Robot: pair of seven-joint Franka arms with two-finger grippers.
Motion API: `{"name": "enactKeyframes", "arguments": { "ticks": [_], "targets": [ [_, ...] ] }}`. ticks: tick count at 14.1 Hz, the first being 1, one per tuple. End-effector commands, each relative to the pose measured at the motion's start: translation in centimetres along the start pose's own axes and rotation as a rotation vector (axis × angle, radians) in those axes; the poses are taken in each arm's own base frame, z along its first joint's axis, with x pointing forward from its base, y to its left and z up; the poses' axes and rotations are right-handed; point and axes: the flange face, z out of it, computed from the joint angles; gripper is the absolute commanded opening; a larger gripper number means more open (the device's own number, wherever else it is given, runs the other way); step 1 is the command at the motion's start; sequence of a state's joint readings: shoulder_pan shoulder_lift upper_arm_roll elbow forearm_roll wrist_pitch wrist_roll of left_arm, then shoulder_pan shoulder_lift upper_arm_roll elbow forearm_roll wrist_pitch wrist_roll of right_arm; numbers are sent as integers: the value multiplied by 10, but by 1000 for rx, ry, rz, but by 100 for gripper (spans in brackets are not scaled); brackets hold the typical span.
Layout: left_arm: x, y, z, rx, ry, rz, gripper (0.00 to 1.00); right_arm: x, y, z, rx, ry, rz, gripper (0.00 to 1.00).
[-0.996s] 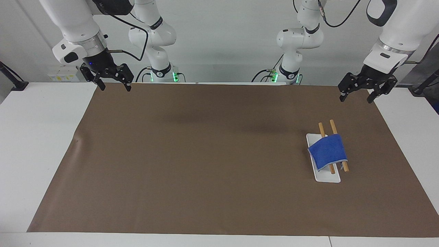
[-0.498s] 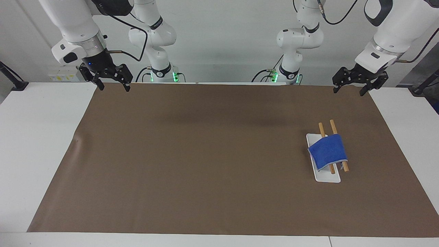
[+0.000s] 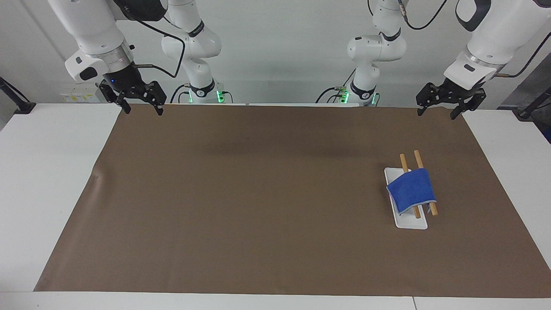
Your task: Right arm passes towel to left arm to hang
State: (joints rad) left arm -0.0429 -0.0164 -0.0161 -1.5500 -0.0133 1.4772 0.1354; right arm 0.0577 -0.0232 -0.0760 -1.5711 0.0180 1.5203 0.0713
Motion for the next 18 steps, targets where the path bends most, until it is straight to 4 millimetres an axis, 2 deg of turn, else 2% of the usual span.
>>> {"name": "enactKeyframes", "arguments": {
  "ticks": [1,5,18],
  "targets": [
    [-7,1,-9,14,24,-10,100,-3,3,1,3,-12,-5,100],
    [-15,5,-16,14,27,-69,100,-3,3,1,3,-12,-5,100],
    [-15,6,-15,44,26,-68,100,-3,3,1,3,-12,-4,100]
  ]
}}
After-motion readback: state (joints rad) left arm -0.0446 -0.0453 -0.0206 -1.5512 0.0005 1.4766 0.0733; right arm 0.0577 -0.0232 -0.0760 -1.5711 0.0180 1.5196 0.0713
